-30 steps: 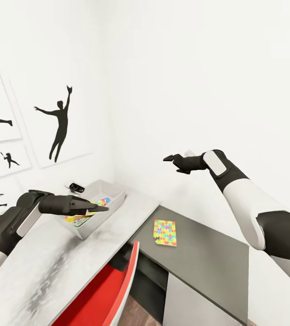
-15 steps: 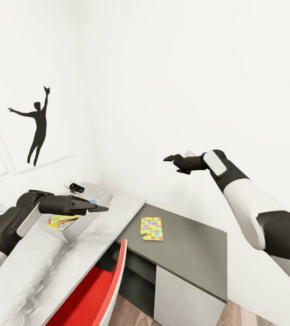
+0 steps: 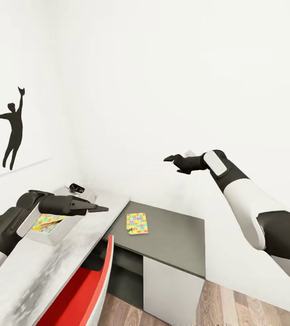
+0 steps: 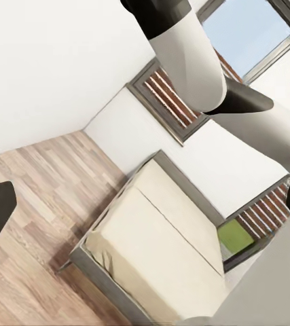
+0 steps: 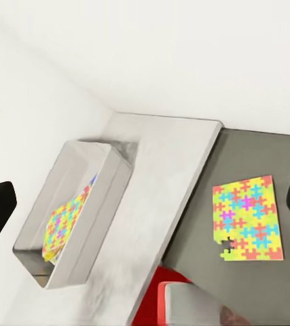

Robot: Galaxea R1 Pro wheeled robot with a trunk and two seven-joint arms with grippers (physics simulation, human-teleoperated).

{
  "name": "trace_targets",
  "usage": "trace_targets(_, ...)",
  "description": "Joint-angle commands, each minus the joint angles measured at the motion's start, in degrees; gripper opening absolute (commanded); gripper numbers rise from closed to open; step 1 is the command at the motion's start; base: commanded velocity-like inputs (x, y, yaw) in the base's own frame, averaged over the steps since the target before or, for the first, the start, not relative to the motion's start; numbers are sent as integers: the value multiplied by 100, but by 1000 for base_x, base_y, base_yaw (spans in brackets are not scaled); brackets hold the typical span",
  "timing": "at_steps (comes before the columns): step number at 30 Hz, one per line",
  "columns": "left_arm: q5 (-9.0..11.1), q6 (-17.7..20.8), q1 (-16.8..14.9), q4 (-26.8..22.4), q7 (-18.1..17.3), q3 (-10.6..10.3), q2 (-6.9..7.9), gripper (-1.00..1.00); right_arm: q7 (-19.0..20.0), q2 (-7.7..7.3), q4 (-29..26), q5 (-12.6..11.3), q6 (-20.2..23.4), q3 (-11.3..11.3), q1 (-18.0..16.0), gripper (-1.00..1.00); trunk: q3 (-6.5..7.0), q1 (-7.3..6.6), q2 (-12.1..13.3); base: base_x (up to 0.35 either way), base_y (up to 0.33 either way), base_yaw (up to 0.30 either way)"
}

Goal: Put all the toys in the child's room - the three board games (two on the bed and one on the table), the two jigsaw puzzles on the table, and the tennis ball on the table - inside the toy box on the table in the child's room.

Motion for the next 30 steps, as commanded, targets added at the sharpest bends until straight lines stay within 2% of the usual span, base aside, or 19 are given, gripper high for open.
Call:
trace_targets(1, 2, 61, -4, 1, -29, -15, 6, 100, 37, -5, 0, 32, 8, 28, -3, 100, 0, 2, -4, -78, 46, -277)
trace_targets(21, -14, 61, -4, 18, -29, -15, -3, 100, 28, -14, 26, 32, 6, 28, 2, 100, 50, 2, -4, -10, 6, -277)
trace_targets(30, -25, 59, -4, 19, -29, -21, -6, 100, 28, -29, 29, 32, 6, 22, 139, 100, 73, 2, -4, 0, 0, -277)
